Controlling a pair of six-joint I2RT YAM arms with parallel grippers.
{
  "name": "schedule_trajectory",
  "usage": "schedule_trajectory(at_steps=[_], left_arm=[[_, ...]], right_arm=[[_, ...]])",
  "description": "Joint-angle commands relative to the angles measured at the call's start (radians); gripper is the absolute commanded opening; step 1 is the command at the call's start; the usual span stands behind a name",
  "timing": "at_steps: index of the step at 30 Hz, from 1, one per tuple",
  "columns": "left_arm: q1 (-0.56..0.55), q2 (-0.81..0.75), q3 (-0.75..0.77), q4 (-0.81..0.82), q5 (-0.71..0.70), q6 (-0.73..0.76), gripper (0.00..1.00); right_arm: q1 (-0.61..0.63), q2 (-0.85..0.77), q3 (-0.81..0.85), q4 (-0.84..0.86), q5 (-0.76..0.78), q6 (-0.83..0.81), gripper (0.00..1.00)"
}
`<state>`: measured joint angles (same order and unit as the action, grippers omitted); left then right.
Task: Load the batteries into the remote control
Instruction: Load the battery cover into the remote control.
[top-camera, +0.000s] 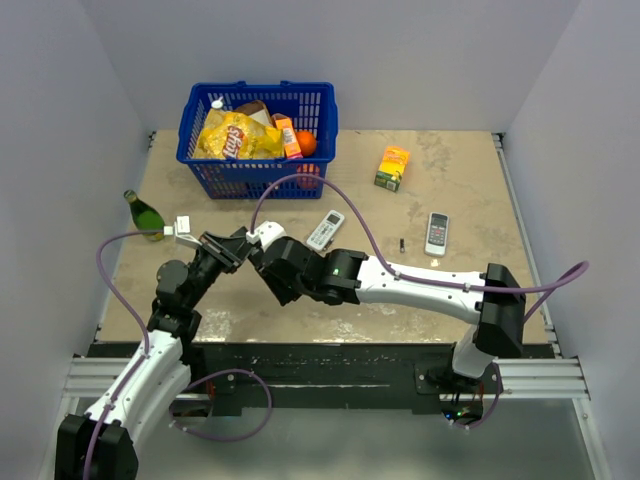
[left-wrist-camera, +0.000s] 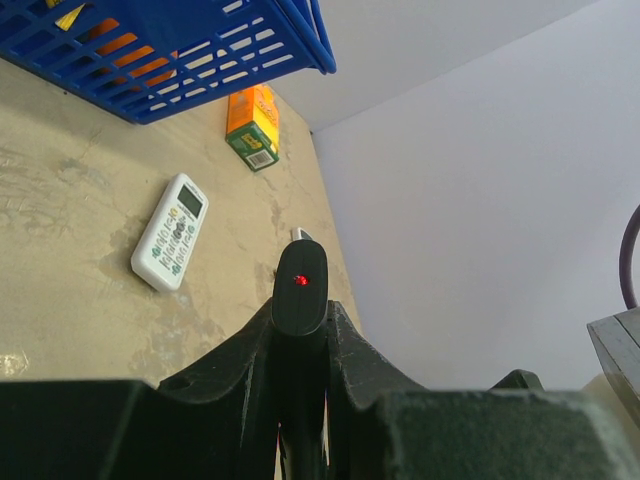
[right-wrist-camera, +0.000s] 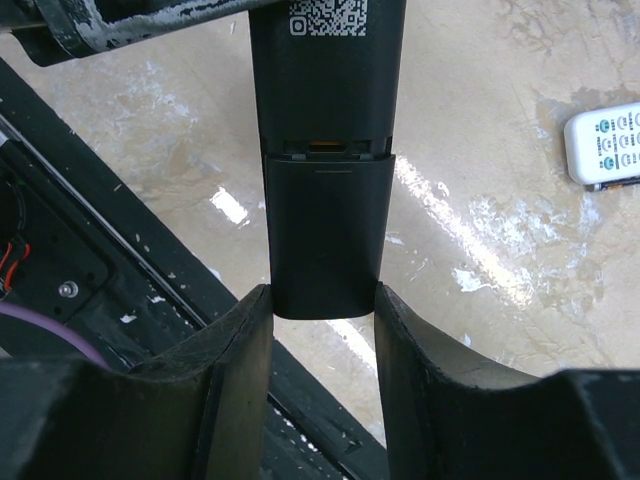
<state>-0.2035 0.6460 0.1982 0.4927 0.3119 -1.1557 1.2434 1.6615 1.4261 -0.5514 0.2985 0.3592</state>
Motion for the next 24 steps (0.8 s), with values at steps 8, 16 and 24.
schedule_trajectory(at_steps=[8, 16, 24], left_arm=[[-0.004, -0.011, 0.003, 0.064, 0.009, -0.038, 0.00], [-0.004, -0.008, 0.006, 0.057, 0.001, -0.044, 0.00], [-0.004, 0.006, 0.009, 0.060, -0.014, -0.073, 0.00]], right_arm=[[0.002, 0.012, 0.066, -0.019, 0.010, -0.002, 0.14], [0.002, 0.023, 0.077, -0.042, 0.005, -0.005, 0.15], [0.002, 0.015, 0.068, -0.056, 0.008, -0.008, 0.15]])
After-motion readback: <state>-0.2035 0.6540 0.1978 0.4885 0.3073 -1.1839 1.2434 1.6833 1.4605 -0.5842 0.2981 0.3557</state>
